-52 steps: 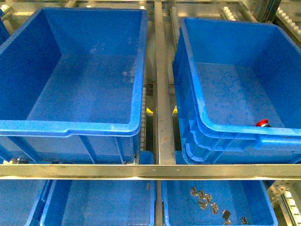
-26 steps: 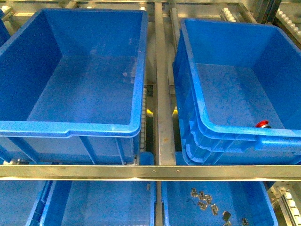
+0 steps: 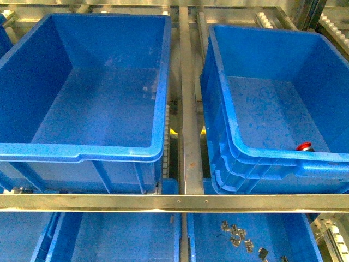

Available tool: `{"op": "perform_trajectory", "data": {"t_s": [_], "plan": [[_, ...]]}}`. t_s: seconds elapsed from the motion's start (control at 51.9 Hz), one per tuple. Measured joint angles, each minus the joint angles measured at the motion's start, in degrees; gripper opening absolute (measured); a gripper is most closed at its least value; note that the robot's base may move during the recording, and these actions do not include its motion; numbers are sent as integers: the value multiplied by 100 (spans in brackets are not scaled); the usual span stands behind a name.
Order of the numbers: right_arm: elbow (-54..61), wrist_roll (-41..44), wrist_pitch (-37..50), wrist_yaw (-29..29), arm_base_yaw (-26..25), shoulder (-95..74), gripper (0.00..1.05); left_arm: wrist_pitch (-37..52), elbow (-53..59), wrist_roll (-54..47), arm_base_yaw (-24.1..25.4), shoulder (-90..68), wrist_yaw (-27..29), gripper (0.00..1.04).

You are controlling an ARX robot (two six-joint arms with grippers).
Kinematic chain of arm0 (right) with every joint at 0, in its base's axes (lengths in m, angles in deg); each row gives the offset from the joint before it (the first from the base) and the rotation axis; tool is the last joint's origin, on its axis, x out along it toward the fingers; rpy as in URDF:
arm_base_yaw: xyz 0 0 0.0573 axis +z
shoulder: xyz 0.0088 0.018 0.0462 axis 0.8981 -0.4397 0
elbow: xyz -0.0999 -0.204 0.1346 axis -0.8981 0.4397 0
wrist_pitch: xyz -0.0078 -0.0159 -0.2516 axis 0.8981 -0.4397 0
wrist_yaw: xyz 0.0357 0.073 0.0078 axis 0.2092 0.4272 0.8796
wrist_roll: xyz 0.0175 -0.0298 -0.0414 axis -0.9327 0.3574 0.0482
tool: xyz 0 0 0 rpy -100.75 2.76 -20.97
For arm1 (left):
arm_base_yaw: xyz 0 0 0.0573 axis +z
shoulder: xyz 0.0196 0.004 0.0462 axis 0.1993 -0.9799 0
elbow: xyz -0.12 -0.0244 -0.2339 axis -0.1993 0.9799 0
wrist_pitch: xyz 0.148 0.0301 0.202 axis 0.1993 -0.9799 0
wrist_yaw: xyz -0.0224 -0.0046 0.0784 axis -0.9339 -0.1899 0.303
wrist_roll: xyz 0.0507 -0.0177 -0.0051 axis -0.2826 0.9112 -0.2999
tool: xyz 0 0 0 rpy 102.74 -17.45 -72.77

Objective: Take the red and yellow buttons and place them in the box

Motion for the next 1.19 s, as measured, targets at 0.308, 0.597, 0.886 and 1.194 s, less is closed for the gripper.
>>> {"op": "perform_trajectory", "data": {"t_s": [0.308,0.597,0.886,1.194], "plan": [[175,4,-94,1073,-1163,374,3,0,0,0,0,0,4,97],[175,7,-92,1106,-1167,411,5,0,0,0,0,0,4,97],[177,7,-92,1108,-1169,411,54,0,0,0,0,0,2,97],[177,4,-92,1095,-1167,411,98,0,0,0,0,0,-7,97]]}}
